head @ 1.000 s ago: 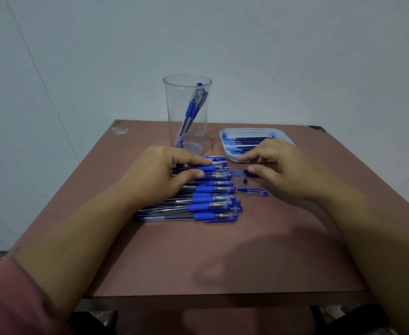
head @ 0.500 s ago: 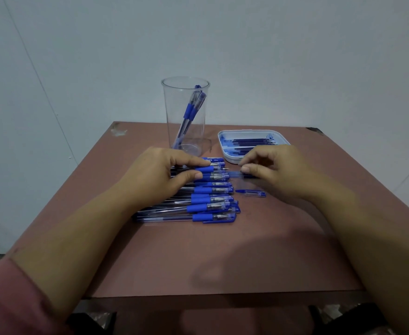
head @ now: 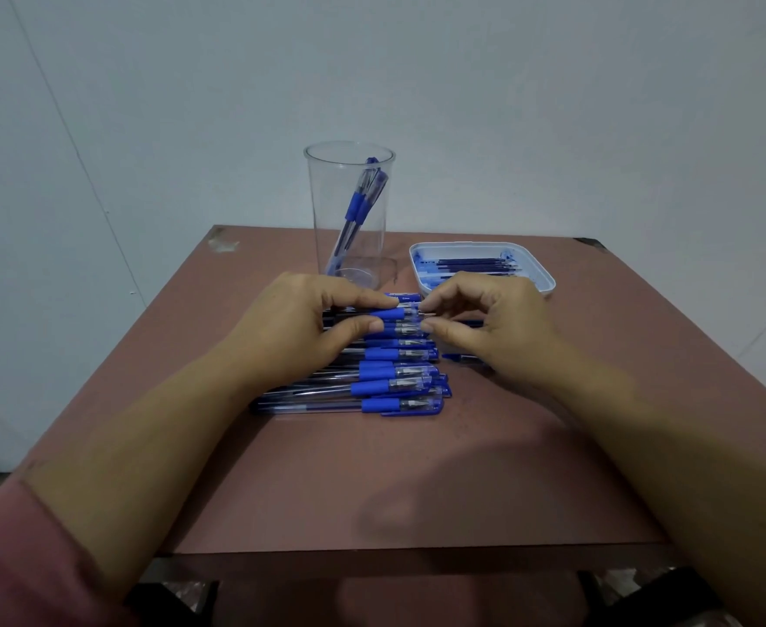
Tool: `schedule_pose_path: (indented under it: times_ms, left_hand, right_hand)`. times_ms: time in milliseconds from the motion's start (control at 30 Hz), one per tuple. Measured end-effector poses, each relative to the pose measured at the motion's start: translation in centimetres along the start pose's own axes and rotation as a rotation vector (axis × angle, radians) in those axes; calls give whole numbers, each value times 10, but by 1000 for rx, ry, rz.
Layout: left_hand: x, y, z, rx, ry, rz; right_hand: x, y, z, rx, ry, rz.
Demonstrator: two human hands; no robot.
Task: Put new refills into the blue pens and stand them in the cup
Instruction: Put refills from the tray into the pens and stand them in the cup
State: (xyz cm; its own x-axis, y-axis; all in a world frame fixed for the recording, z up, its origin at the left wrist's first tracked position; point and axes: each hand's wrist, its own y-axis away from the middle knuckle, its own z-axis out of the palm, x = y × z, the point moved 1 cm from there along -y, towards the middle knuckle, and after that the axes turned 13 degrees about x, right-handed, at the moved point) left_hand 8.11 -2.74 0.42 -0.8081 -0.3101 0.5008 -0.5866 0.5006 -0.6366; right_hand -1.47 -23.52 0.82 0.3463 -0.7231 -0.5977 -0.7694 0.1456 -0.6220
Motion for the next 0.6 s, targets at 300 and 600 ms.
schedule_pose_path:
  times_ms: [300,600]
  left_hand:
    - [0,0,1,7,-3,16]
    - [1,1,1,3,4,7]
  right_hand:
    - [5,-3,5,-15,120,-129]
    - [7,-3,4,-14,193,-212]
